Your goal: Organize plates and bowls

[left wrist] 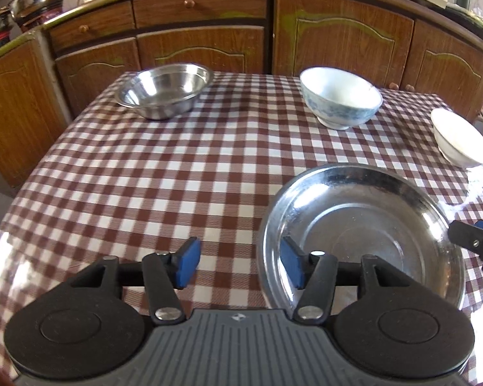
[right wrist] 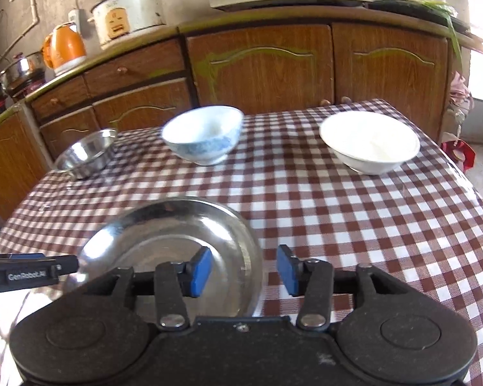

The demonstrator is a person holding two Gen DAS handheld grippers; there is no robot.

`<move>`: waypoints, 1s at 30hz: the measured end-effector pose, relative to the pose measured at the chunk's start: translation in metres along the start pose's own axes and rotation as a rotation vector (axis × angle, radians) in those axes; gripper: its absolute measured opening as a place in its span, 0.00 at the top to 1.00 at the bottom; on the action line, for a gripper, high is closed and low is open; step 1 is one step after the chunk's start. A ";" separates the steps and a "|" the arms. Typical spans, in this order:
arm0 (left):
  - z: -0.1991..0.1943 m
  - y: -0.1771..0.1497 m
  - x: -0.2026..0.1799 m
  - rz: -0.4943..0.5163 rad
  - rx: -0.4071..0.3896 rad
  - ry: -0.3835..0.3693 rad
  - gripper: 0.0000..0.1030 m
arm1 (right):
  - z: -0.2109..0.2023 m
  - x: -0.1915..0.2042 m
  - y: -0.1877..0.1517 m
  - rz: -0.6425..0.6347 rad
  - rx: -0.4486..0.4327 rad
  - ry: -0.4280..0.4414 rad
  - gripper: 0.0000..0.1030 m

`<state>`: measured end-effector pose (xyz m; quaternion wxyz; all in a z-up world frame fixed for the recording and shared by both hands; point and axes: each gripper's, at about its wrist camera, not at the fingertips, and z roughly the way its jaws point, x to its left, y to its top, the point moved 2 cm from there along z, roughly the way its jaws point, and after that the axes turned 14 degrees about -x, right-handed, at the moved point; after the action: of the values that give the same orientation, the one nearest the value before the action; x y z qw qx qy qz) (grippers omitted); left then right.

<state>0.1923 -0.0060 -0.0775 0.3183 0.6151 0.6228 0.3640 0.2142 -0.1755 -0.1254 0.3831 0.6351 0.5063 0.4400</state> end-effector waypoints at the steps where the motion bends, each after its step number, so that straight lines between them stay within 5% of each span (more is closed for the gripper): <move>1: -0.004 0.001 0.002 -0.002 0.002 0.006 0.43 | -0.003 0.005 0.002 -0.004 -0.001 0.014 0.38; 30: -0.077 0.036 0.111 -0.078 -0.102 0.123 0.35 | -0.046 0.151 0.049 -0.079 -0.035 0.204 0.31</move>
<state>0.1422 0.0993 -0.0009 0.3244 0.5498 0.6453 0.4196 0.2010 -0.0351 -0.0390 0.3578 0.5597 0.5594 0.4958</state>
